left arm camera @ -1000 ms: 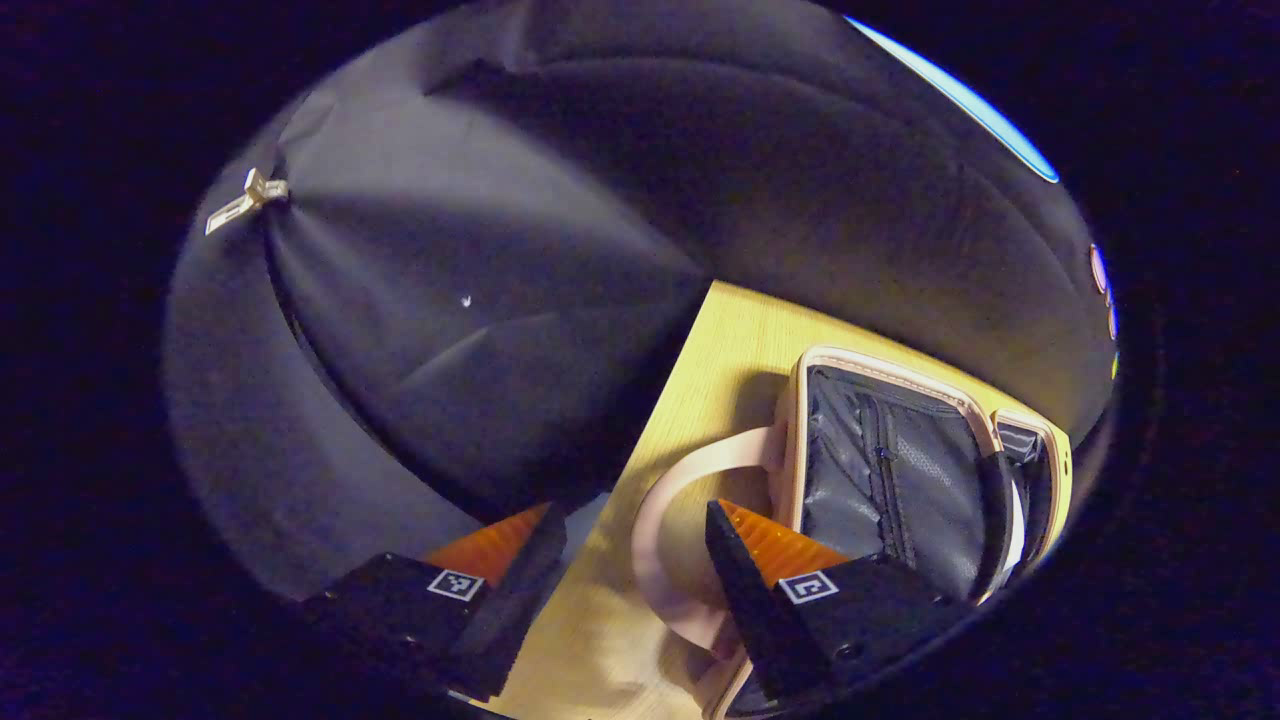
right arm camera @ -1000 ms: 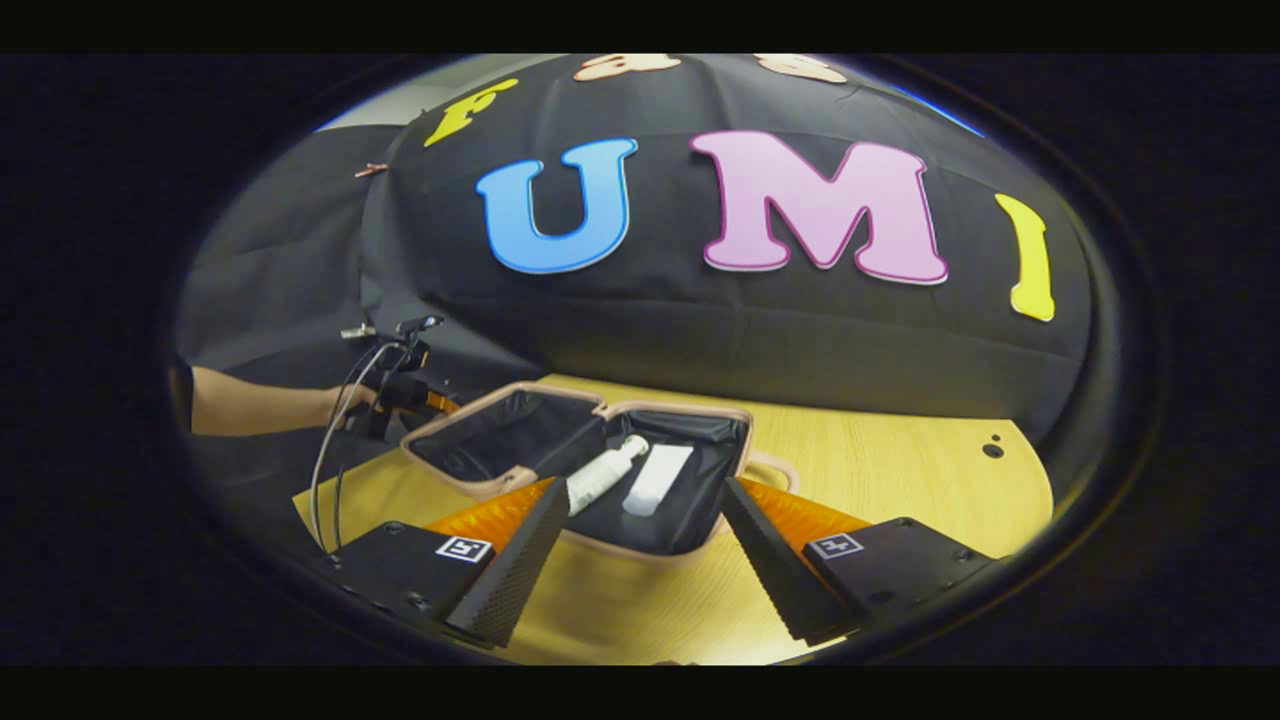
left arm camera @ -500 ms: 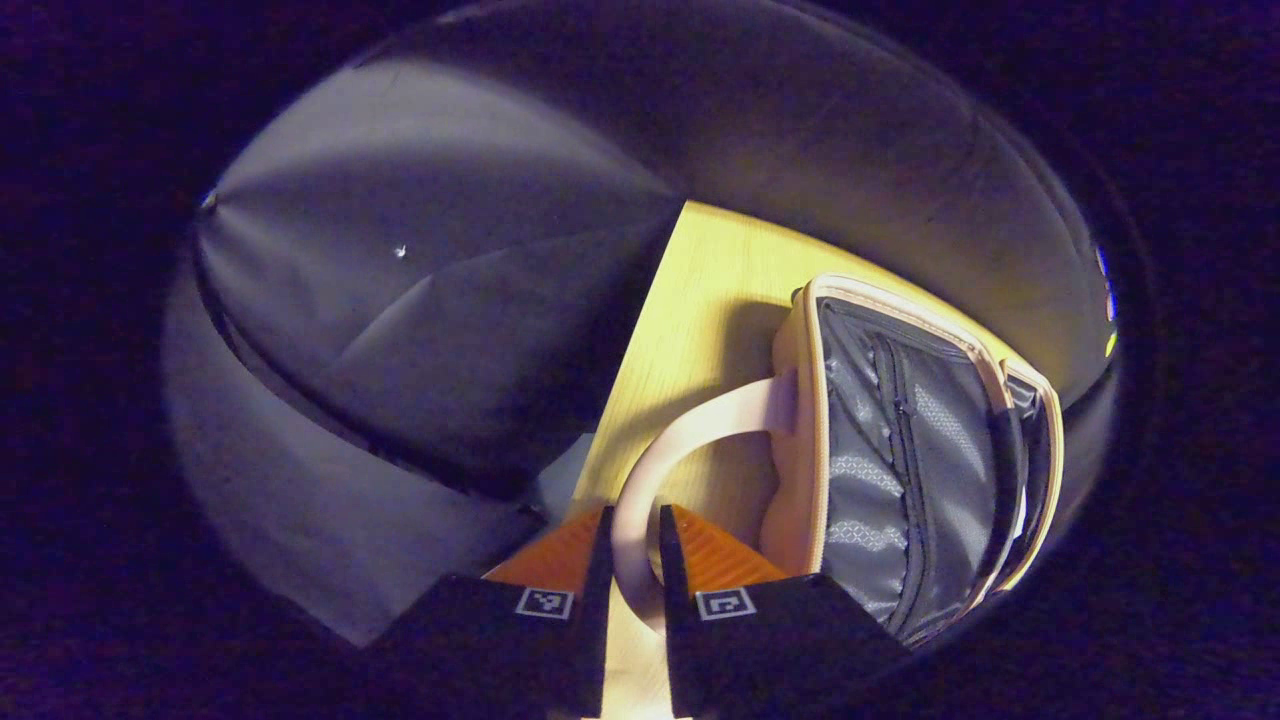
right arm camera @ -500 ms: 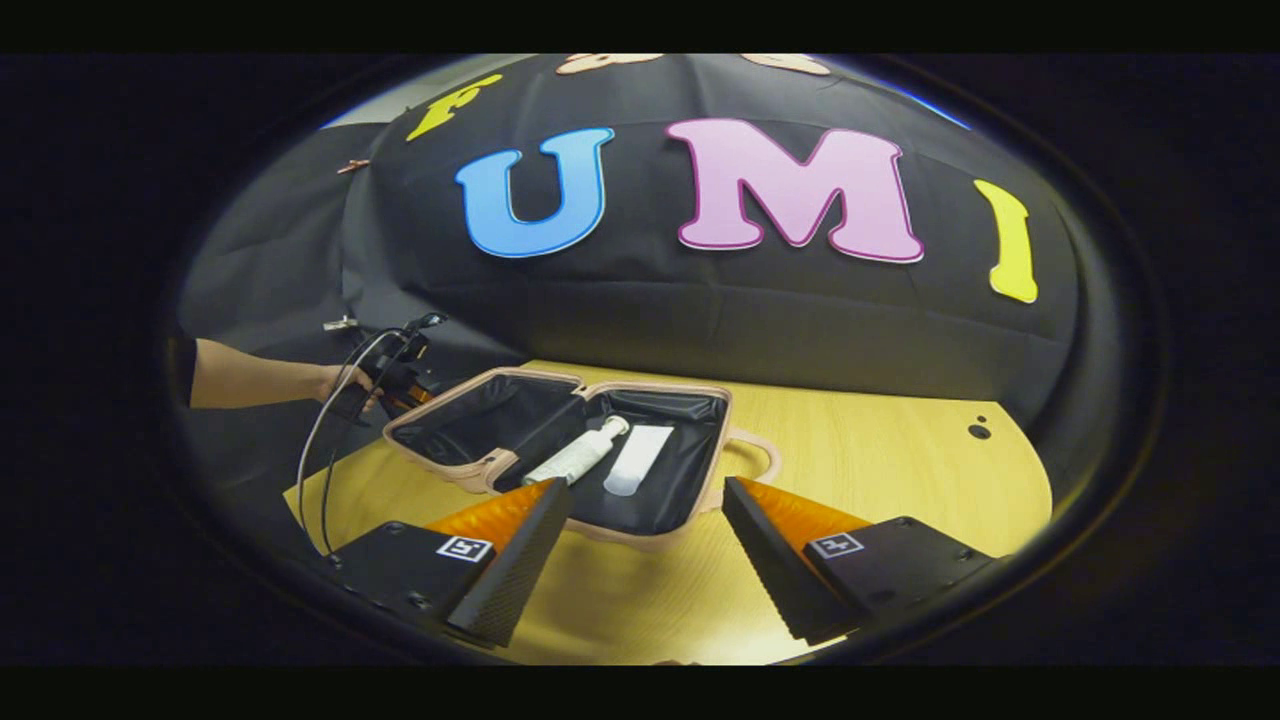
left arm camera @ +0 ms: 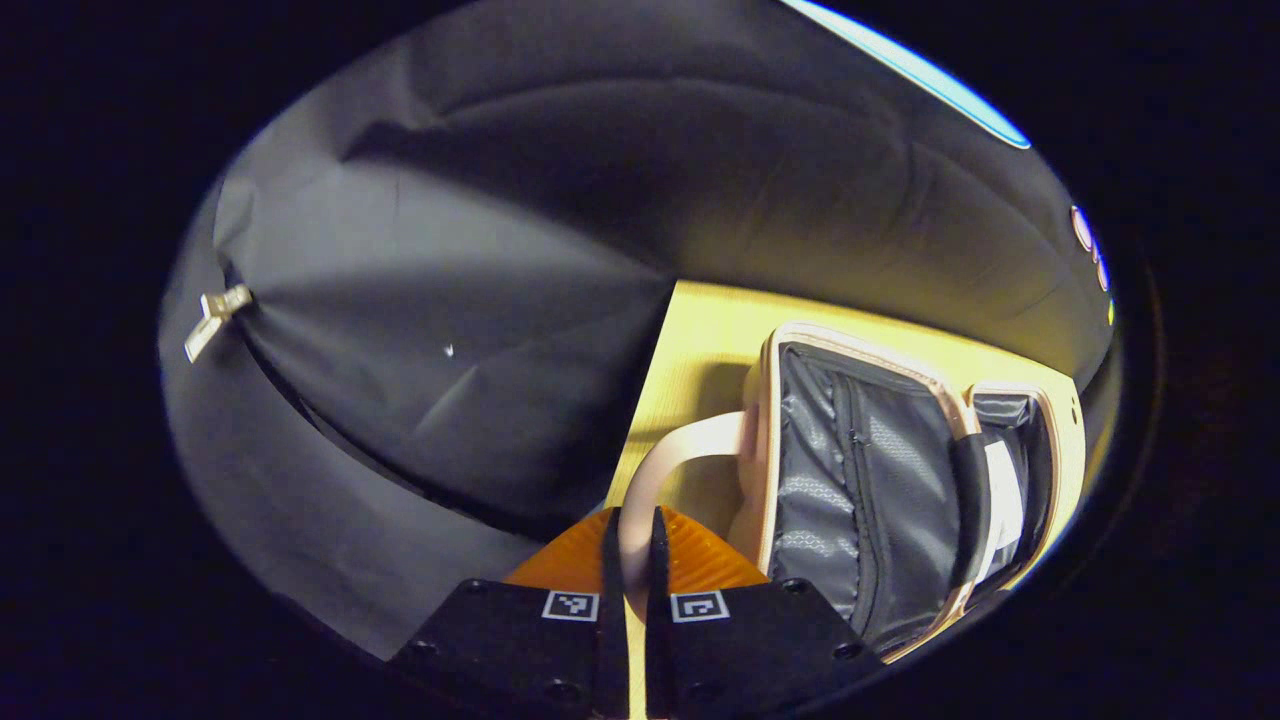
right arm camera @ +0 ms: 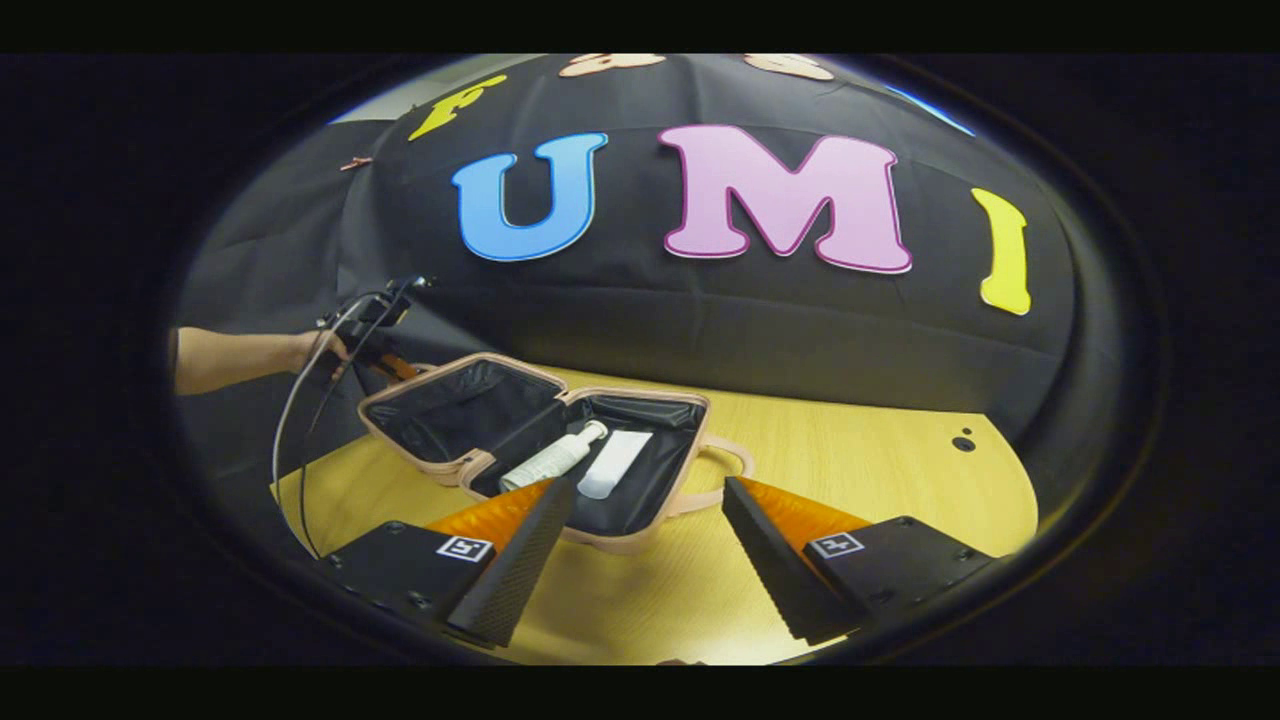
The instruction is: First open the suitcase, pack the skin care products into it, and then close the suitcase.
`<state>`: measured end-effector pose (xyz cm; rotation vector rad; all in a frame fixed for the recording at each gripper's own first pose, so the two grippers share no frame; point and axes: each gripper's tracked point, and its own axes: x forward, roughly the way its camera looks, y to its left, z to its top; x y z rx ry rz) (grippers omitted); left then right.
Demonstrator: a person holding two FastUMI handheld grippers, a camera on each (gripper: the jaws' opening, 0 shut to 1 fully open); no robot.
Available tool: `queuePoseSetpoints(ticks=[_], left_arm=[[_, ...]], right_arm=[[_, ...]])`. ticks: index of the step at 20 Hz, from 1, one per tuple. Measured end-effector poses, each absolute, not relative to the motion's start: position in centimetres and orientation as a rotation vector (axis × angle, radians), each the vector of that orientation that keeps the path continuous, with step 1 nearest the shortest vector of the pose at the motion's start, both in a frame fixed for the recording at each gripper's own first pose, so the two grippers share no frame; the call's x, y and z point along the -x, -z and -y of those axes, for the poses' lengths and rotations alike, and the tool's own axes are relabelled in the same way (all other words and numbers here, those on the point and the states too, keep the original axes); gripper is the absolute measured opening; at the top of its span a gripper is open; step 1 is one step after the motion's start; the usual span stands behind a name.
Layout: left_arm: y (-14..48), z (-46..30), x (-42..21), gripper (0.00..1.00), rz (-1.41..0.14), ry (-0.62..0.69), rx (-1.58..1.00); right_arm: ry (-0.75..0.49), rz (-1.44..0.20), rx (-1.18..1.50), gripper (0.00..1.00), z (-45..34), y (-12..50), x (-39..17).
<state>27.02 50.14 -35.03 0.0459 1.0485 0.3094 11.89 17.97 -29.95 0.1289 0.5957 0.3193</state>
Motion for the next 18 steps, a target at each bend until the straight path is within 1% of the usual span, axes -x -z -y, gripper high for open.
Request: queuePoseSetpoints(ticks=[6, 8, 13, 18], left_arm=[[25.3, -42.9, -28.5, 0.10, -0.906, -0.210, -0.139], [23.1, -39.5, -29.2, 0.09, -0.869, -0.174, -0.181], [19.1, -31.8, -30.8, 0.08, -0.773, -0.090, -0.225], [17.2, -23.8, -32.0, 0.08, -0.719, 0.005, -0.261]], right_arm=[[-0.296, -0.559, -0.102, 0.98, -15.8, 29.4, -11.8], [-0.275, -0.553, -0.116, 0.98, -14.7, 29.3, -11.5], [-0.230, -0.552, -0.123, 0.98, -11.1, 29.2, -10.5], [-0.181, -0.538, -0.116, 0.98, -7.3, 28.9, -9.6]])
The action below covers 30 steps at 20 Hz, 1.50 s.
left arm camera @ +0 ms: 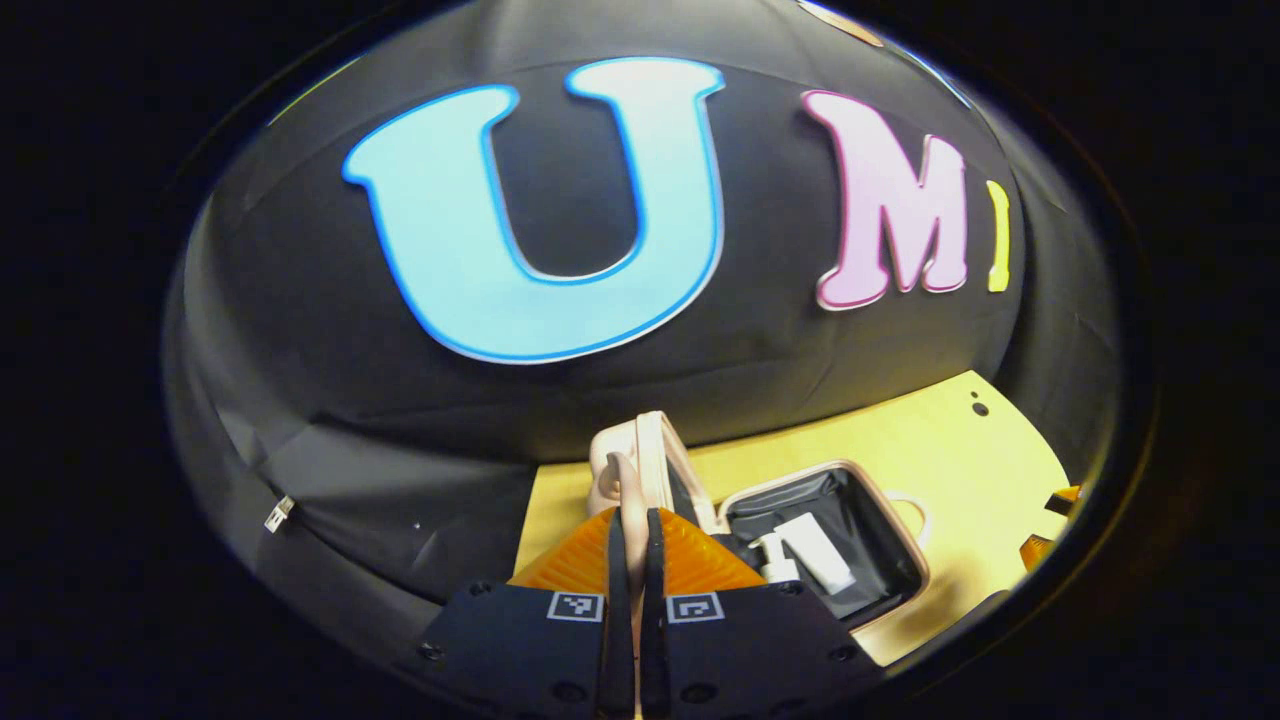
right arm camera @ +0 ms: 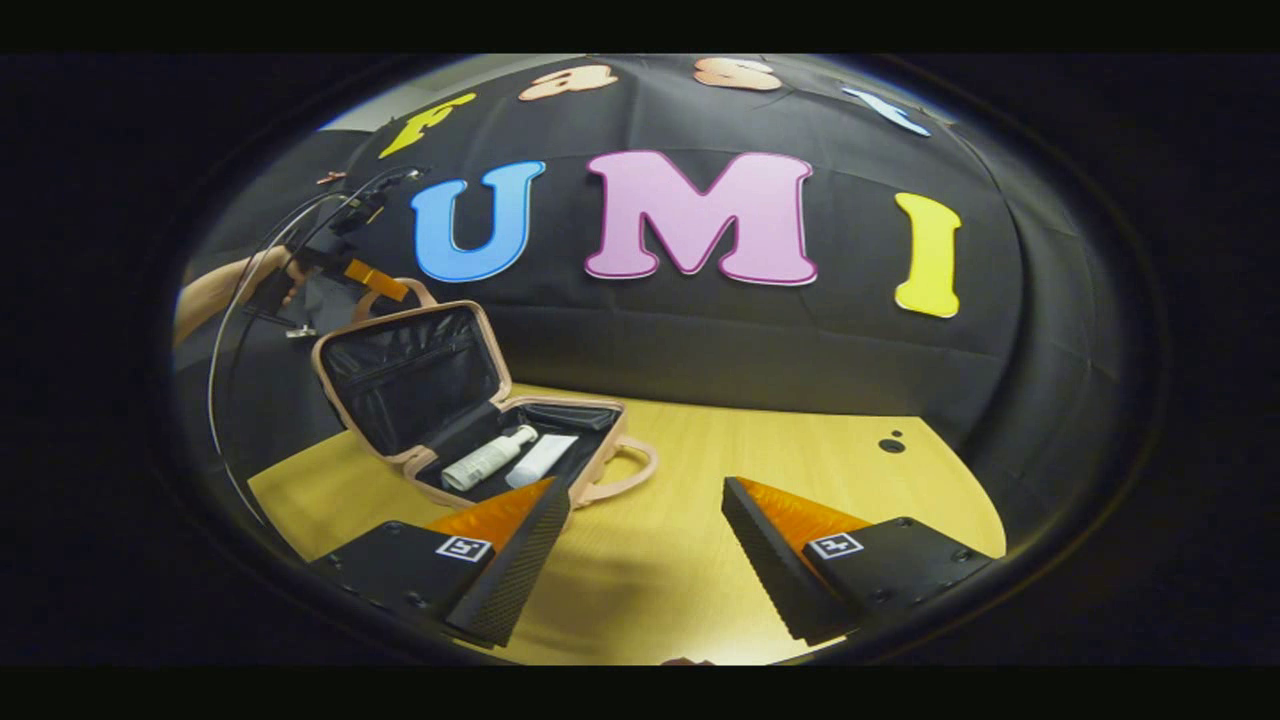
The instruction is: First open the suitcase, pack the skin care products into it, and then close the suitcase.
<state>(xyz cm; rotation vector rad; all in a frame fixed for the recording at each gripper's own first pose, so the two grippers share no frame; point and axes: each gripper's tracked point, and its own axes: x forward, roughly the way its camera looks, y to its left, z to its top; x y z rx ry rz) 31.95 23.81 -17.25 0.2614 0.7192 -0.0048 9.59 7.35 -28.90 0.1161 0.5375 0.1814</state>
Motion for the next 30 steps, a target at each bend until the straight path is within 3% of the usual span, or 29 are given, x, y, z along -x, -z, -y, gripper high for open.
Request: queuePoseSetpoints(ticks=[6, 14, 24, 28, 30], left_arm=[[17.3, -12.6, -32.6, 0.08, -0.680, 0.155, -0.192], [25.5, -0.2, -32.3, 0.08, -0.713, 0.283, -0.143], [39.4, 6.5, -29.1, 0.08, -0.785, 0.213, -0.006], [40.7, 7.9, -29.3, 0.15, -0.761, 0.189, 0.020], [40.7, 8.5, -29.2, 0.25, -0.756, 0.179, 0.046]], right_arm=[[-0.144, -0.547, -0.110, 0.98, -3.3, 29.3, -8.6], [-0.082, -0.581, -0.094, 0.98, 3.4, 31.3, -8.3], [-0.045, -0.633, -0.106, 0.98, 8.7, 34.9, -9.5], [-0.026, -0.579, -0.083, 0.98, 9.0, 32.7, -9.9], [-0.026, -0.557, -0.072, 0.98, 8.4, 31.4, -9.9]])
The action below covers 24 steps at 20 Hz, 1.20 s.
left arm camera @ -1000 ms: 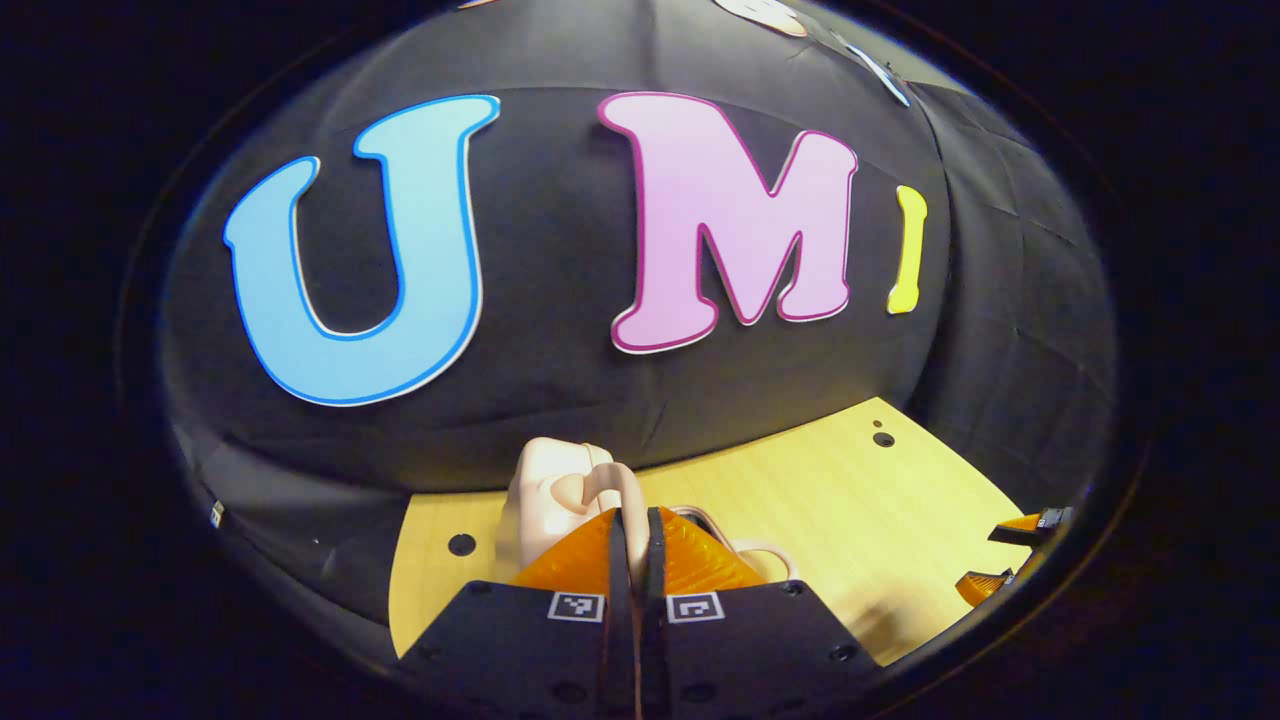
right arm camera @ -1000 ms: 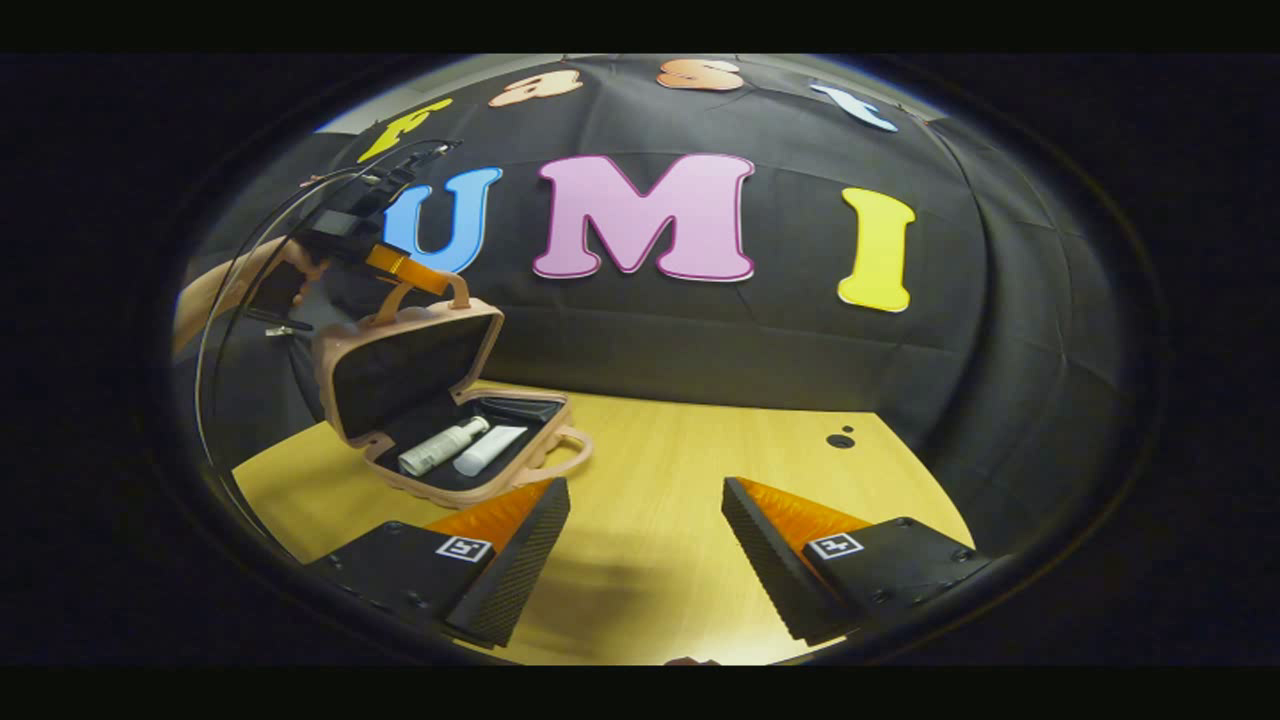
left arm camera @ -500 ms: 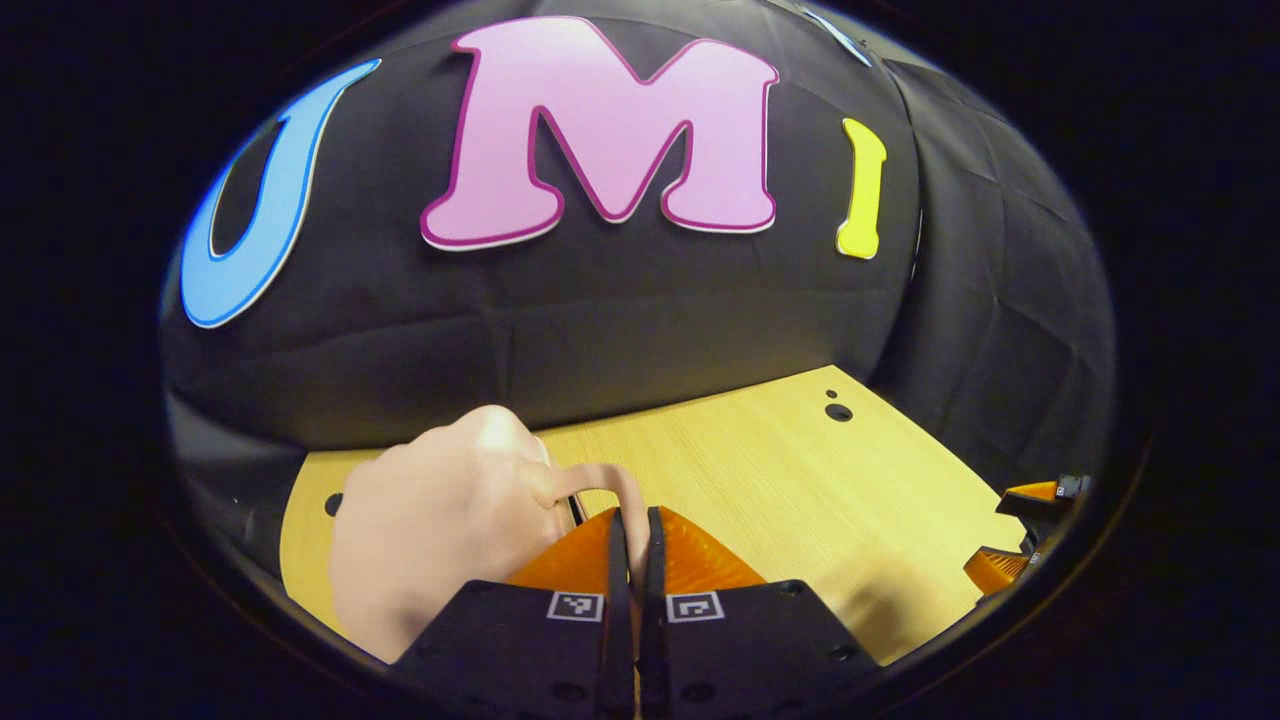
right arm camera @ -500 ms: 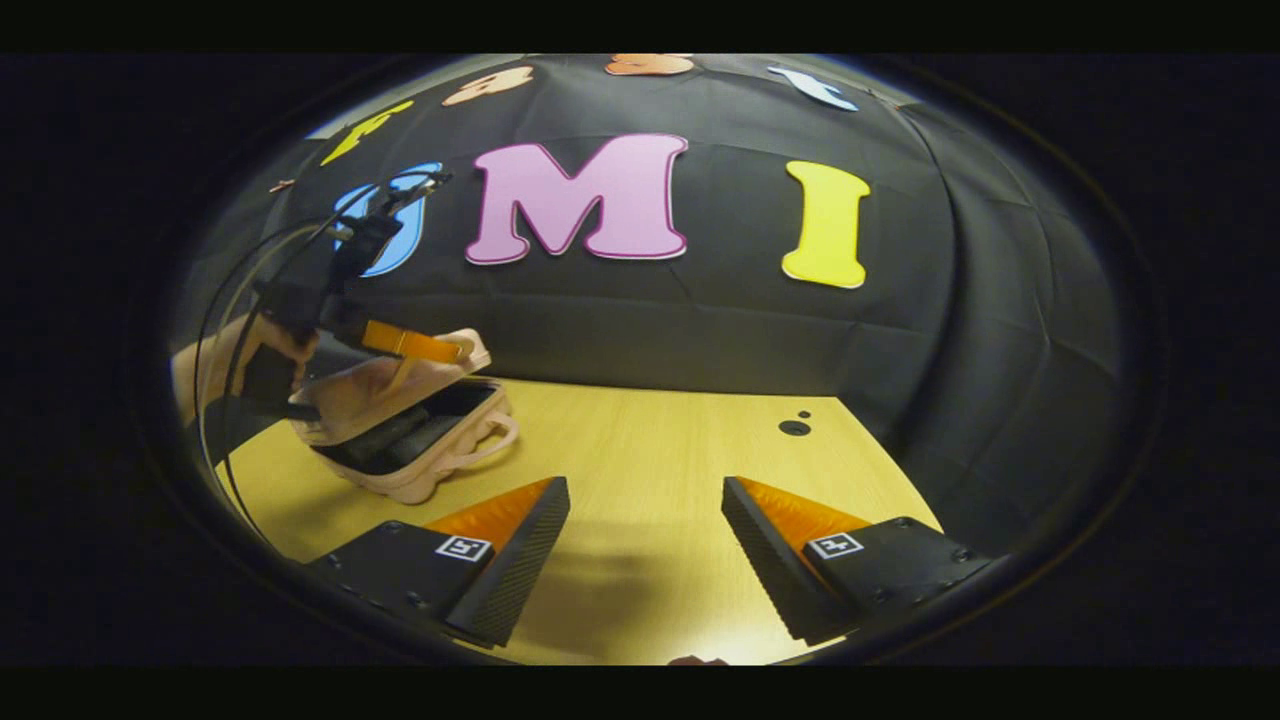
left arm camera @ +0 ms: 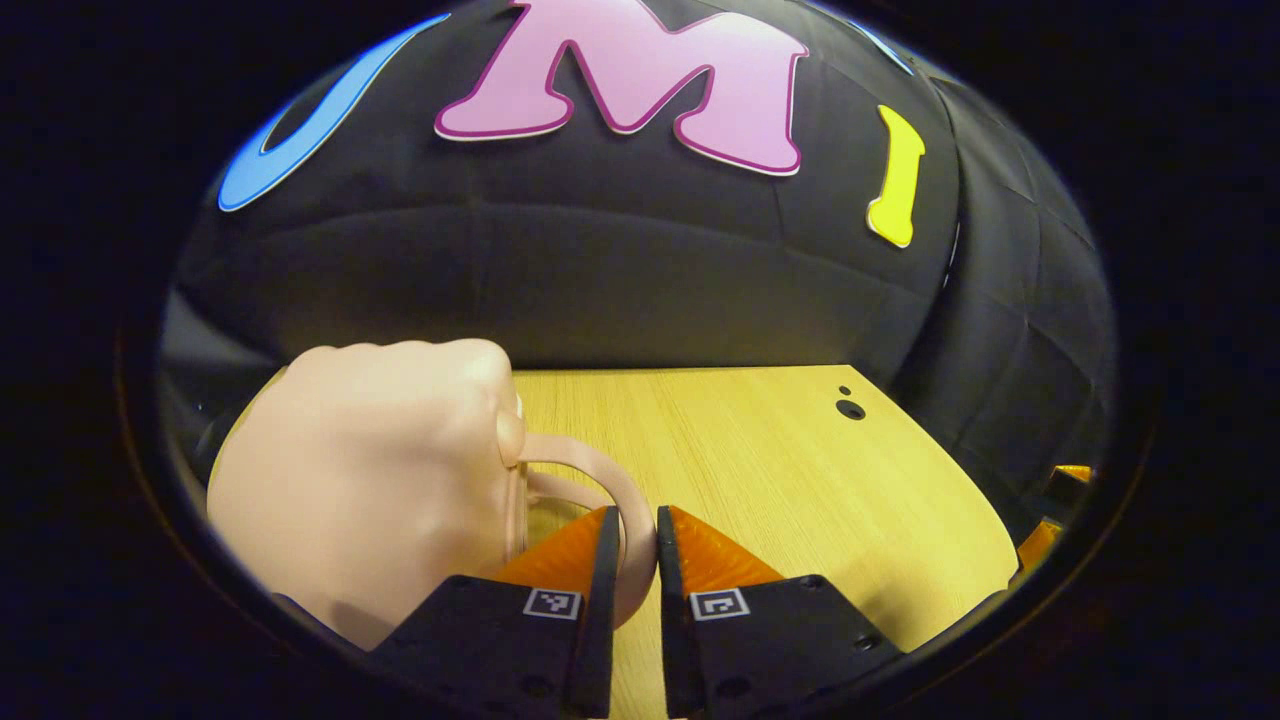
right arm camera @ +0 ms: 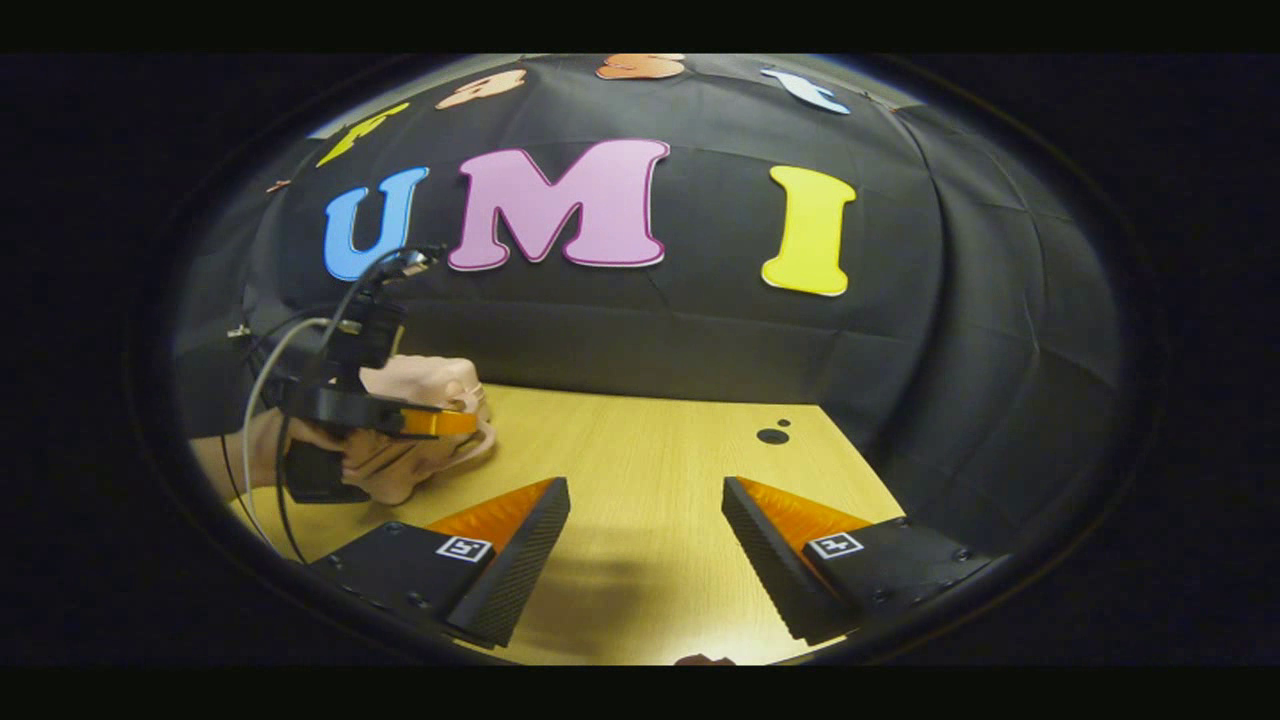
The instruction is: First open the suitcase, pack the skin care products into it, and then close the suitcase.
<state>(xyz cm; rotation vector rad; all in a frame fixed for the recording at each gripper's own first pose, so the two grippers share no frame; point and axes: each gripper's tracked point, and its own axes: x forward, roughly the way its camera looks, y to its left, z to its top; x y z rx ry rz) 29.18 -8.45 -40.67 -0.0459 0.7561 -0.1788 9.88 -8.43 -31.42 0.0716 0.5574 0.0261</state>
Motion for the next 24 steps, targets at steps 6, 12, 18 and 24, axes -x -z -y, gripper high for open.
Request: queuePoseSetpoints(ticks=[6, 12, 18, 24], left_arm=[[30.1, 9.8, -24.5, 0.83, -0.605, 0.205, 0.118], [14.5, 7.7, -15.6, 0.89, -0.388, 0.167, 0.147], [3.5, 4.5, -6.1, 0.97, -0.149, 0.057, 0.012], [-2.2, 3.5, 1.6, 0.96, -0.084, 0.055, -0.001]], right_arm=[[0.004, -0.460, -0.053, 0.97, 6.9, 23.5, -8.3], [0.037, -0.345, -0.063, 0.97, 5.4, 13.4, -5.3], [0.057, -0.184, -0.074, 0.97, 3.4, 3.3, -2.7], [0.070, -0.050, -0.070, 0.96, 1.8, -2.6, 1.4]])
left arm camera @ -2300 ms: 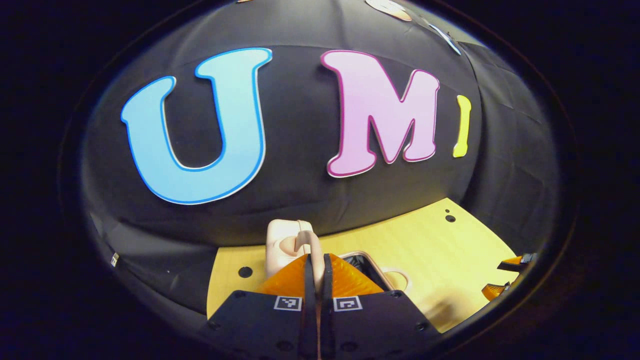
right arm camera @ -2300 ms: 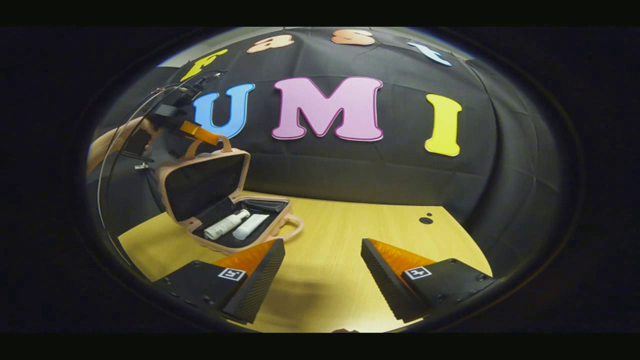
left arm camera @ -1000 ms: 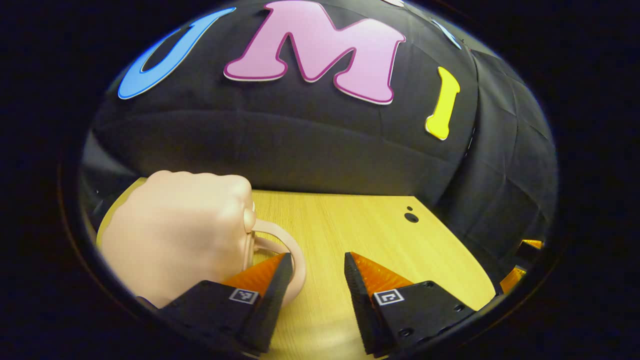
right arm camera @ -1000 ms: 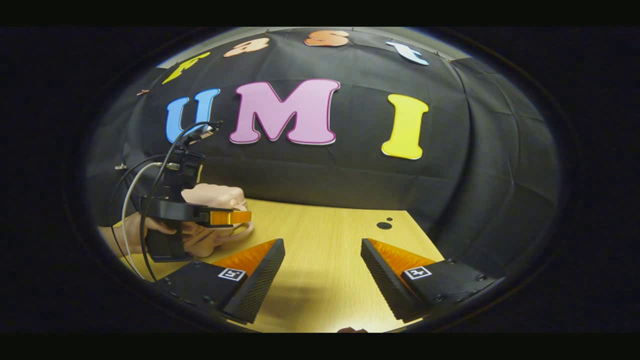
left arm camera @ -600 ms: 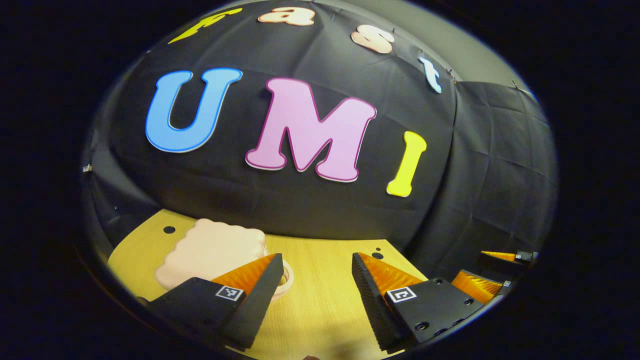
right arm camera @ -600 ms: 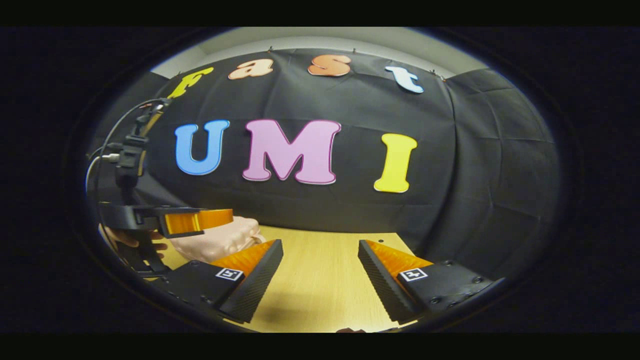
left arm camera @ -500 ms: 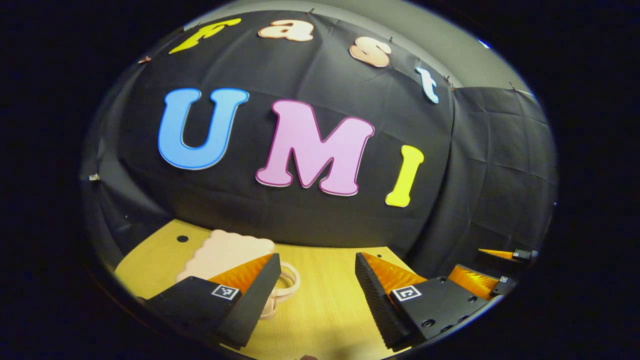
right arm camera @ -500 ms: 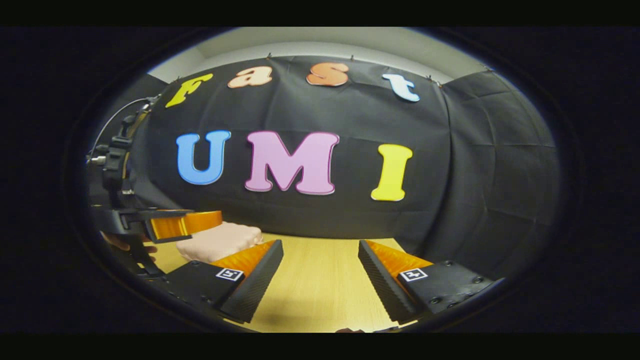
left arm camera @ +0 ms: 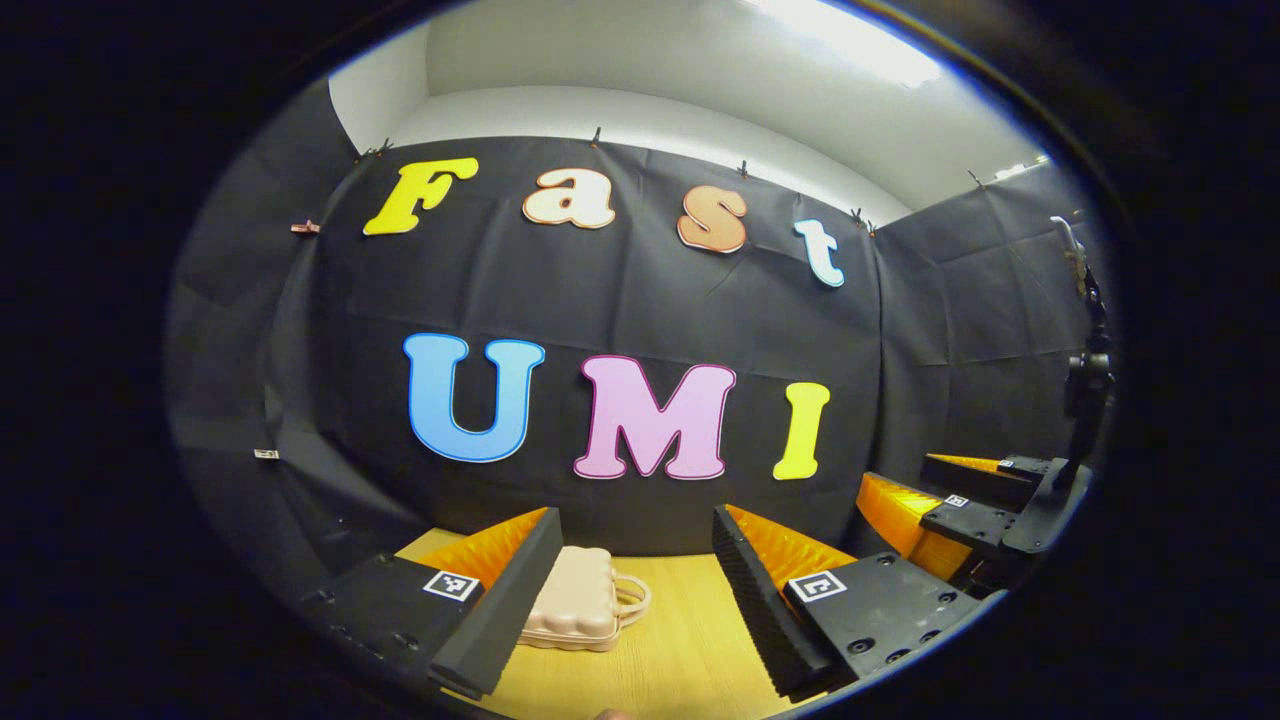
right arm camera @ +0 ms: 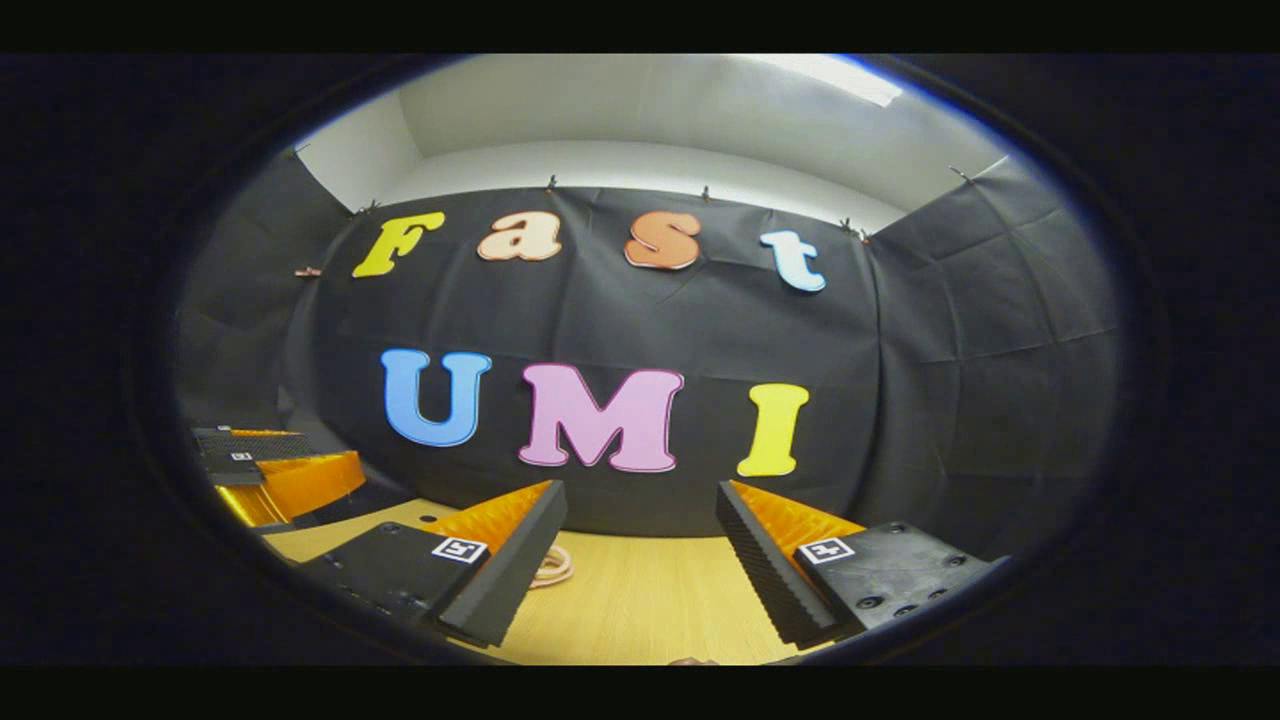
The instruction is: First open the suitcase, pack the skin care products into it, and then close the suitcase.
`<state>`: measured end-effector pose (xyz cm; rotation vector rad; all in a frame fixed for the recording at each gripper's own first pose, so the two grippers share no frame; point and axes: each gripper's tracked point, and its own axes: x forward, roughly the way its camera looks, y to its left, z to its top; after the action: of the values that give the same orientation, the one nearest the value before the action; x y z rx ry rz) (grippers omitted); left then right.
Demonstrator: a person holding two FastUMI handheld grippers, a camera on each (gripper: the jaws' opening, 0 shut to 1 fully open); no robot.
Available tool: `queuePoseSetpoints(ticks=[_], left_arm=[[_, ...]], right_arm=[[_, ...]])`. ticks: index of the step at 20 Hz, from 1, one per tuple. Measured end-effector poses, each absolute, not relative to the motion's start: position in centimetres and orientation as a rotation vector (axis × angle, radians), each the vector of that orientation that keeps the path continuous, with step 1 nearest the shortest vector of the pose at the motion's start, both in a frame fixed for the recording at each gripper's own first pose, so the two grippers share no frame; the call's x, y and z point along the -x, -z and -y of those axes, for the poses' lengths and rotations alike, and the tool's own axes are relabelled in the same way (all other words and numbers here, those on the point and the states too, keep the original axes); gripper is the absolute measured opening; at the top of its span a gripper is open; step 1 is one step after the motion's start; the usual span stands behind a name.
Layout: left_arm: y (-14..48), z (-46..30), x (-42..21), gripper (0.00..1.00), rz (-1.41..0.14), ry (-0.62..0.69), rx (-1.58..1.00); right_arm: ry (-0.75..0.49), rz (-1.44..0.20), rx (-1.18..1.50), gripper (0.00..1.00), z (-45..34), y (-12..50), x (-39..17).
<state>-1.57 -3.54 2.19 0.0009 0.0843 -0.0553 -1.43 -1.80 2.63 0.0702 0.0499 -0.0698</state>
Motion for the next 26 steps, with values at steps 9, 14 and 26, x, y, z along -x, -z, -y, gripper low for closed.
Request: queuePoseSetpoints(ticks=[9, 14, 26], left_arm=[[-3.0, -0.6, 4.0, 0.96, -0.049, -0.071, -0.057], [-2.7, -1.4, 3.5, 0.96, -0.059, -0.126, -0.065], [-1.9, 0.6, 5.1, 0.96, -0.077, -0.109, -0.092]], right_arm=[[-0.016, -0.040, -0.139, 0.97, -1.3, -2.2, 4.7], [-0.055, -0.016, -0.120, 0.96, -1.5, -2.5, 4.1], [-0.047, -0.008, -0.094, 0.97, -0.2, -2.2, 5.7]])
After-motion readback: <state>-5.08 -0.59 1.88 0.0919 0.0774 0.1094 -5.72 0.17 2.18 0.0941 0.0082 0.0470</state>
